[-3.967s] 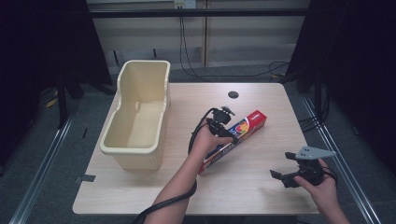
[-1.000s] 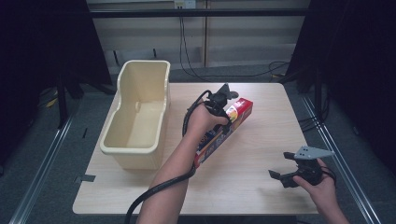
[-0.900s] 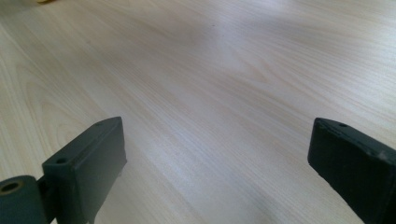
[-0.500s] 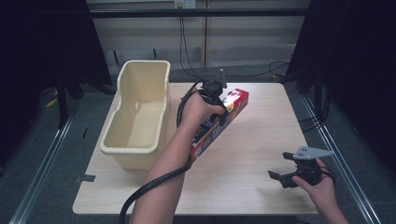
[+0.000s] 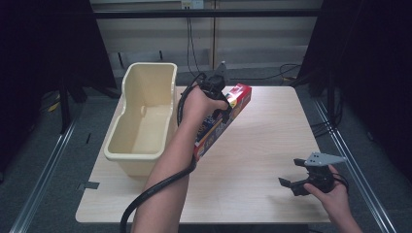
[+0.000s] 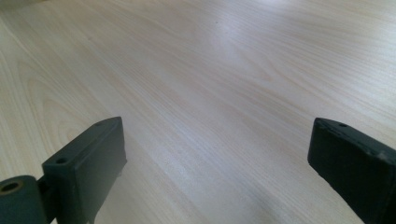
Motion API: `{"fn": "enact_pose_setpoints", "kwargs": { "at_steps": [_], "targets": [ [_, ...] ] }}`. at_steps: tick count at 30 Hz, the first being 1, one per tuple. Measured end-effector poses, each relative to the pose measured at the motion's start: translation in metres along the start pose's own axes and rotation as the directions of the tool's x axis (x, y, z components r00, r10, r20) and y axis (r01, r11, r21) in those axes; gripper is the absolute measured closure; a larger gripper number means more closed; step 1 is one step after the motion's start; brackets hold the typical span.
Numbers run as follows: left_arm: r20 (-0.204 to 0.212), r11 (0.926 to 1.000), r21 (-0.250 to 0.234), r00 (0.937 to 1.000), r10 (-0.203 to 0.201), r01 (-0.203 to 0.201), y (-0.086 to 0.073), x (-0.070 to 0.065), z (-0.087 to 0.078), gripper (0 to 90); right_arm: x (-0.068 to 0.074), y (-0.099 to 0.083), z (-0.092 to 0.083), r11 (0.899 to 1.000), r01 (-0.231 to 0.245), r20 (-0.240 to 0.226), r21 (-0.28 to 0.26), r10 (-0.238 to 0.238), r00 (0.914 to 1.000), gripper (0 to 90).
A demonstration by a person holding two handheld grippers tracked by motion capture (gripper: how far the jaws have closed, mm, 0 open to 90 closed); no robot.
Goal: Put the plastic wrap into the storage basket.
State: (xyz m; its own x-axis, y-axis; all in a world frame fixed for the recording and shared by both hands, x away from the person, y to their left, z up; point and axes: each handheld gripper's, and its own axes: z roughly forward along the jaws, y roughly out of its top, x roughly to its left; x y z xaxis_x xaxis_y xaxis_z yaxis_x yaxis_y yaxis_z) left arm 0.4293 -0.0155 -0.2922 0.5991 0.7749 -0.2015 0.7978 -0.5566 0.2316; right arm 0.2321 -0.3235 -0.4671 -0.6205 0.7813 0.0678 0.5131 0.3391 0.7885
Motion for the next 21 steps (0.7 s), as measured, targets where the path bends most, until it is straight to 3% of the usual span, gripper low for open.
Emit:
{"fn": "enact_pose_setpoints", "kwargs": {
  "at_steps": [10, 21],
  "targets": [
    [-0.006, 0.9997, -0.019, 0.9999, -0.013, 0.013, -0.001, 0.003, -0.023, 41.2, 0.0, 0.0, 0.002, 1.0, 0.005, -0.01, 0.004, -0.004, 0.9999, 3.9],
    [-0.016, 0.9972, -0.04, 0.9978, -0.065, 0.064, -0.008, 0.013, -0.047, 41.2, 0.002, 0.0, 0.003, 1.0, 0.013, -0.003, 0.005, -0.013, 0.9999, 3.9]
  ]
}}
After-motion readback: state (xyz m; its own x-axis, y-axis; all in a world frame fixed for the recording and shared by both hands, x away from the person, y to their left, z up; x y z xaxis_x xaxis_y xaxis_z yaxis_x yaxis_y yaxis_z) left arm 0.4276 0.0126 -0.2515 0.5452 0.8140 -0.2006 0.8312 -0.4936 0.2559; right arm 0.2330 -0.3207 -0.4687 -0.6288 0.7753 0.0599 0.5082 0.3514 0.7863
